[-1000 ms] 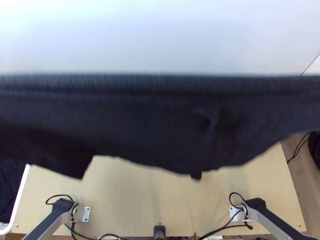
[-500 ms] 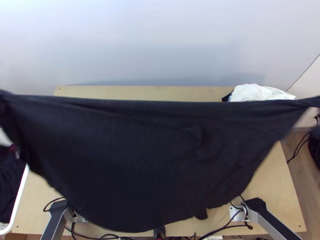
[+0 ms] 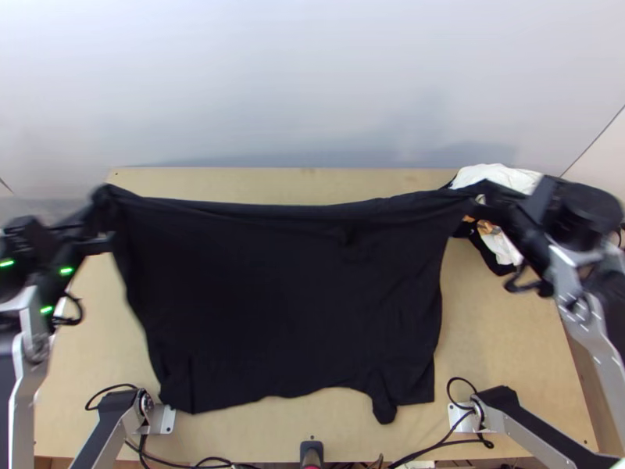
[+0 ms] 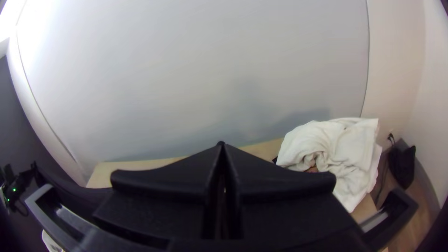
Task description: Fold the t-shirt
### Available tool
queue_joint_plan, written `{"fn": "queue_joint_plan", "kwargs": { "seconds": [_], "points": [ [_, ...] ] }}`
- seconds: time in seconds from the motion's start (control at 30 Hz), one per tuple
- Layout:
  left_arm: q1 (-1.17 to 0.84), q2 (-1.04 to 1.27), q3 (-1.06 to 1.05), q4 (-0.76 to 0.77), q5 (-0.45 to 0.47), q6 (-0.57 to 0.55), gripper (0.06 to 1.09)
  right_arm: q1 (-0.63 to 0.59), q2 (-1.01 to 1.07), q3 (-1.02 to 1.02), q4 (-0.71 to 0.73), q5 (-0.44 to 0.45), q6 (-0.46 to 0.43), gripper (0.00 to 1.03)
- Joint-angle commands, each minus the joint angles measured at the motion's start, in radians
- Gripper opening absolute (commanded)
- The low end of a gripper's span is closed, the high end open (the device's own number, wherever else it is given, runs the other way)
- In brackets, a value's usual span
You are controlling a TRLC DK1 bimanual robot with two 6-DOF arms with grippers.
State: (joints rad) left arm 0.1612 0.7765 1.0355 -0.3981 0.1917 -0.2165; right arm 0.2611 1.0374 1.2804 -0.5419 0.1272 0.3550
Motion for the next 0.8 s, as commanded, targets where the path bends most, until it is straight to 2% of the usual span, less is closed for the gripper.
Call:
{"fn": "queue_joint_plan", "kwargs": {
  "seconds": [0.0,0.23,0.37,0.77],
  "points": [
    [-0.189,0.125,-0.212,0.222,-0.150,0.009,0.09,-0.043,0.164,-0.139,0.189,-0.026,0.021,0.03],
    [-0.216,0.411,-0.207,0.473,-0.218,0.011,0.09,-0.088,0.406,-0.089,0.301,-0.026,0.050,0.03],
    [-0.213,0.583,-0.155,0.564,-0.238,0.019,0.09,-0.120,0.552,-0.024,0.323,-0.028,0.082,0.03],
    [-0.175,0.960,0.041,0.671,-0.238,0.012,0.09,-0.166,0.834,0.142,0.303,-0.057,0.168,0.03]
  ]
}}
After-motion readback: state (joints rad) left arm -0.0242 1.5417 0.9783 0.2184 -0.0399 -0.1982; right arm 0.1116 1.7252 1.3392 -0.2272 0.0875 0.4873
